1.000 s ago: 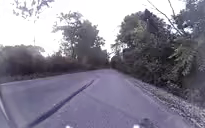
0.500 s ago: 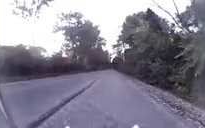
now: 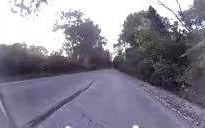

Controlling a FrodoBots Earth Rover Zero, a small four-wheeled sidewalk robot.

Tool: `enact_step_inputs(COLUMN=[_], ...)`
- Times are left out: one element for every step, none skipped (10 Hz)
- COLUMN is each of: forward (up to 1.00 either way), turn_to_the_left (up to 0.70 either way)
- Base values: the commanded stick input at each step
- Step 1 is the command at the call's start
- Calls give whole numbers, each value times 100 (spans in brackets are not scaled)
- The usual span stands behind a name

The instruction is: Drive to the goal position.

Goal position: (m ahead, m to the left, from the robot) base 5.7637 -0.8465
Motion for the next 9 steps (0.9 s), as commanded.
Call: enact_step_inputs(forward=[70,70,70,70,70,70,70,70,70], turn_to_the_left=[0,0,0,0,0,0,0,-26,-35])
